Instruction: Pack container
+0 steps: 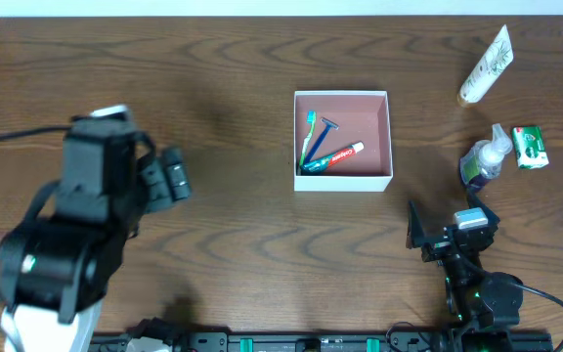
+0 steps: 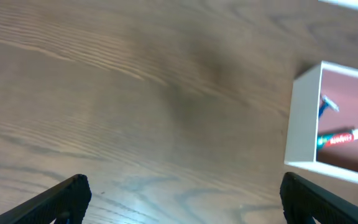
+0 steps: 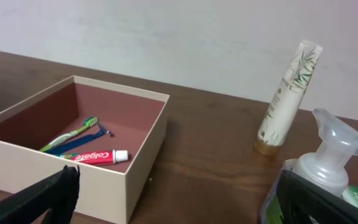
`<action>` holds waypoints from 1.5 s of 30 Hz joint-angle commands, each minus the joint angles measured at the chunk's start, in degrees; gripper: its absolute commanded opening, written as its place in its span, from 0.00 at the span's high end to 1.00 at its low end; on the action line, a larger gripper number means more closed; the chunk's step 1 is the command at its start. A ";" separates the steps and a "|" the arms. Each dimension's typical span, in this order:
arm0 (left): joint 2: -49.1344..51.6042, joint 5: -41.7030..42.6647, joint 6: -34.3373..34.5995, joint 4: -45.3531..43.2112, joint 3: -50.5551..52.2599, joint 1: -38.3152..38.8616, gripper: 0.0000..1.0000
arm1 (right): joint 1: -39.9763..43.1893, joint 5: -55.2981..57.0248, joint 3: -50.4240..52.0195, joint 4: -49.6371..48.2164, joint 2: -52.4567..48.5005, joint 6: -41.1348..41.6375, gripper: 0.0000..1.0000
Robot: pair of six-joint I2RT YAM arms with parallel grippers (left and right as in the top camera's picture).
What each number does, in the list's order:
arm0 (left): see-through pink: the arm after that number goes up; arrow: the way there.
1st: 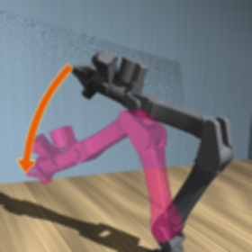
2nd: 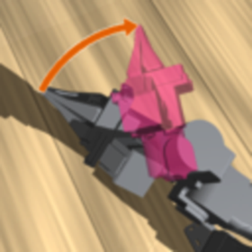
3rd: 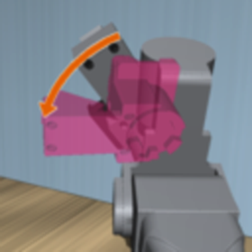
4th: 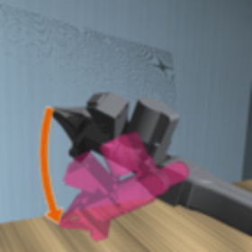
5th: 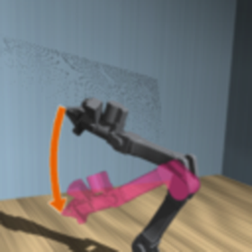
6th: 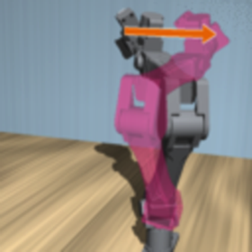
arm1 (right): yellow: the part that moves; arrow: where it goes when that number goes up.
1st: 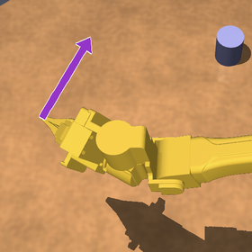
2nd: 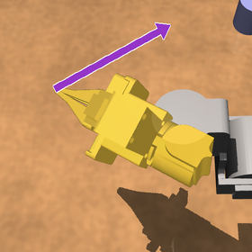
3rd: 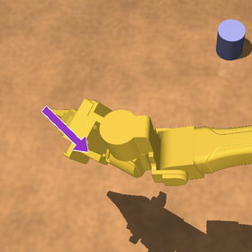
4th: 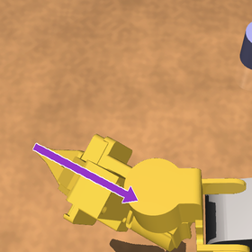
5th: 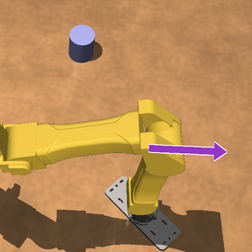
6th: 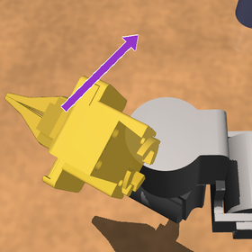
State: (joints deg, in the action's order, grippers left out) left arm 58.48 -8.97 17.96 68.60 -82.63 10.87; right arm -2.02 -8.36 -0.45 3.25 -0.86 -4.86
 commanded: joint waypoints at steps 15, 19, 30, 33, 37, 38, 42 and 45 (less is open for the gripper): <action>-33.40 1.99 0.33 1.68 12.44 -1.97 0.02 | -0.42 -0.46 0.13 0.22 0.11 -0.35 0.01; -39.69 5.49 0.44 1.81 16.98 -1.97 0.02 | -0.42 -0.46 0.13 0.22 0.11 -0.35 0.01; -49.51 5.31 6.58 0.07 24.74 -1.97 0.02 | -0.42 -0.46 0.13 -0.76 0.11 -0.37 0.01; -49.53 5.35 7.85 0.09 26.38 -1.97 0.02 | -0.42 -0.46 0.13 -0.61 0.11 -0.35 0.01; -49.53 5.35 11.69 -0.57 27.85 -1.97 0.02 | -0.42 -0.50 0.13 -0.26 0.11 -0.35 0.01; -49.53 5.35 12.44 -0.55 27.98 -1.97 0.02 | -0.42 -0.50 0.13 -0.31 0.11 -0.35 0.01; -49.53 5.33 14.88 -0.66 28.04 -1.97 0.02 | -0.42 -3.45 0.13 -1.33 0.11 -0.33 0.01; -49.53 5.33 15.41 -1.51 28.04 -1.97 0.02 | -0.42 -9.57 0.13 -6.67 0.11 -0.33 0.01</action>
State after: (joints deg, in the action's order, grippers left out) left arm 9.15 -4.23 31.27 67.66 -54.76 9.10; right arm -2.02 -11.70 -0.40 -0.73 -0.93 -4.84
